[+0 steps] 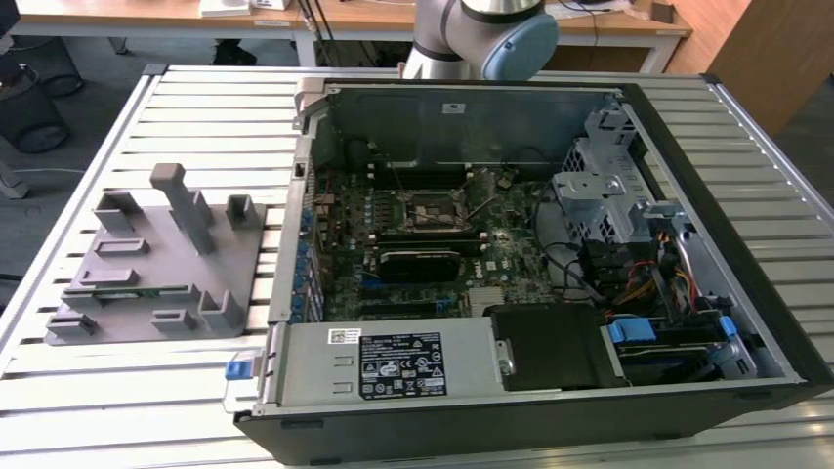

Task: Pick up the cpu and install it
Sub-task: 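Pick up the cpu and move it towards the insertion slot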

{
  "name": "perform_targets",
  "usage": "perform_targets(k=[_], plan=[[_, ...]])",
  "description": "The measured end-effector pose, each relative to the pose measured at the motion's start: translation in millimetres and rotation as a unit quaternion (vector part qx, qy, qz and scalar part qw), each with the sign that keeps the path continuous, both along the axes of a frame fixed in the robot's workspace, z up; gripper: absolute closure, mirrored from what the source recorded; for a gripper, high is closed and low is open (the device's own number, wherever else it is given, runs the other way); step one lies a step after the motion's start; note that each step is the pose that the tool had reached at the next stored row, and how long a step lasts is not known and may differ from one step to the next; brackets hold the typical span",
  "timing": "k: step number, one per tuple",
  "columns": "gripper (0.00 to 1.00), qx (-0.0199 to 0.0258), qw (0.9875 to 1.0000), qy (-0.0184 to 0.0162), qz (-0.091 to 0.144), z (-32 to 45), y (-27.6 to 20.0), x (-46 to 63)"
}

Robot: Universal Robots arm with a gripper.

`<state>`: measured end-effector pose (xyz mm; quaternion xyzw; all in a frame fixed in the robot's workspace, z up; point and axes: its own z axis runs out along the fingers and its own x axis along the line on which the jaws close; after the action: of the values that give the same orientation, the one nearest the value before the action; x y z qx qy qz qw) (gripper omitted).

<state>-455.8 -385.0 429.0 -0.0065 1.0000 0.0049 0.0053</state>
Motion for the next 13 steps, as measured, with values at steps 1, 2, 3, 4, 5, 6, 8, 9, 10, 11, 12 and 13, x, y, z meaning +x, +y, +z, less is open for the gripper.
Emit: perform_targets(k=[1,2,3,4,5,6,8,9,10,11,12,13], plan=[[0.47,0.0,1.0,0.0,0.0,0.0,0.0,2.7],[0.47,0.0,1.0,0.0001,0.0,0.0,0.0,5.8],[0.47,0.0,1.0,0.0002,0.0,0.0,0.0,8.5],[0.47,0.0,1.0,0.0003,0.0,0.0,0.0,11.2],[0.47,0.0,1.0,0.0003,0.0,0.0,0.0,13.8],[0.47,0.0,1.0,0.0003,0.0,0.0,0.0,16.5],[0.47,0.0,1.0,0.0004,0.0,0.0,0.0,21.8],[0.47,0.0,1.0,0.0003,0.0,0.0,0.0,24.3],[0.47,0.0,1.0,0.0003,0.0,0.0,0.0,26.7],[0.47,0.0,1.0,0.0003,0.0,0.0,0.0,29.1],[0.47,0.0,1.0,0.0003,0.0,0.0,0.0,31.2],[0.47,0.0,1.0,0.0003,0.0,0.0,0.0,33.0]])
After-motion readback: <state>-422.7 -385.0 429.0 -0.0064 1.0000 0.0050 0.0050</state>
